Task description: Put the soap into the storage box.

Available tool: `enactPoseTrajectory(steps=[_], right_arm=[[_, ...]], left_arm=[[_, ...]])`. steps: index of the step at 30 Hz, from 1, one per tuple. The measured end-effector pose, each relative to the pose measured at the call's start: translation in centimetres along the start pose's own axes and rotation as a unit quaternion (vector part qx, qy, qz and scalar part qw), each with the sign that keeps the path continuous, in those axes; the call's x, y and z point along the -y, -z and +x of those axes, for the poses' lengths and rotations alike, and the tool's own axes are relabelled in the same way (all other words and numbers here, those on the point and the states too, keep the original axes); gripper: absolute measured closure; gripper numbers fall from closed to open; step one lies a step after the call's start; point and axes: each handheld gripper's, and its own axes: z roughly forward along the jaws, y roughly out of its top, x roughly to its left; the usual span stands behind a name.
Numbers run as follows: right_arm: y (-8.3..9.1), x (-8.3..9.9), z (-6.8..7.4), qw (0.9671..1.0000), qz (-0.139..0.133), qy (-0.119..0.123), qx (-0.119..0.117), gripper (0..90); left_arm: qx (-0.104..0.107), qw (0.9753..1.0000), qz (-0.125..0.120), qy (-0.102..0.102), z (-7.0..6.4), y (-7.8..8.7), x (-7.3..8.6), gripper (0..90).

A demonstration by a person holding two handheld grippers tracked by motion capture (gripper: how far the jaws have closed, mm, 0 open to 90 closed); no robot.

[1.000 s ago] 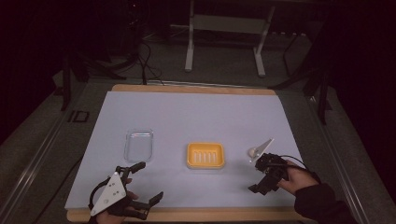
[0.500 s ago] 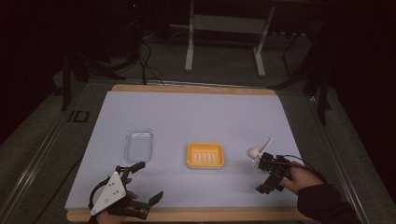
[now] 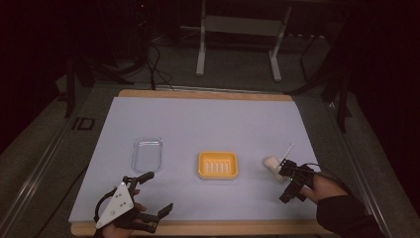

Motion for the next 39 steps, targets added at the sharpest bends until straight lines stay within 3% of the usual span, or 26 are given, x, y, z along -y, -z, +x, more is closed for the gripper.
enactPoseTrajectory(steps=[7,14,17,21,32,37,39], right_arm=[[-0.8,0.1,-1.4,0.9989,0.004,-0.044,-0.018,12.8],[-1.3,-0.1,-2.8,0.9971,-0.018,-0.073,-0.011,12.7],[-1.2,-0.1,-3.2,0.9953,-0.048,-0.084,-0.002,12.8],[-0.9,-0.1,-3.9,0.9895,-0.1,-0.105,0.002,12.9],[-1.2,-0.5,-4.6,0.9813,-0.168,-0.089,-0.032,13.3],[-1.3,-0.7,-5.0,0.9767,-0.19,-0.095,-0.026,13.8],[-1.3,-0.7,-5.1,0.9729,-0.212,-0.09,-0.021,13.9]], left_arm=[[0.0,1.0,0.002,-0.002,0.0,0.0,0.0,0.8],[0.001,1.0,0.003,-0.003,0.0,0.0,0.0,0.7],[0.001,1.0,0.003,-0.003,0.0,0.0,0.0,0.7],[0.002,1.0,0.004,-0.003,-0.1,0.0,0.0,0.7],[0.004,1.0,0.004,-0.002,-0.1,-0.1,0.0,0.8],[0.004,1.0,0.005,-0.002,-0.1,-0.1,0.0,0.8],[0.004,1.0,0.005,-0.003,-0.1,-0.1,0.1,0.8]])
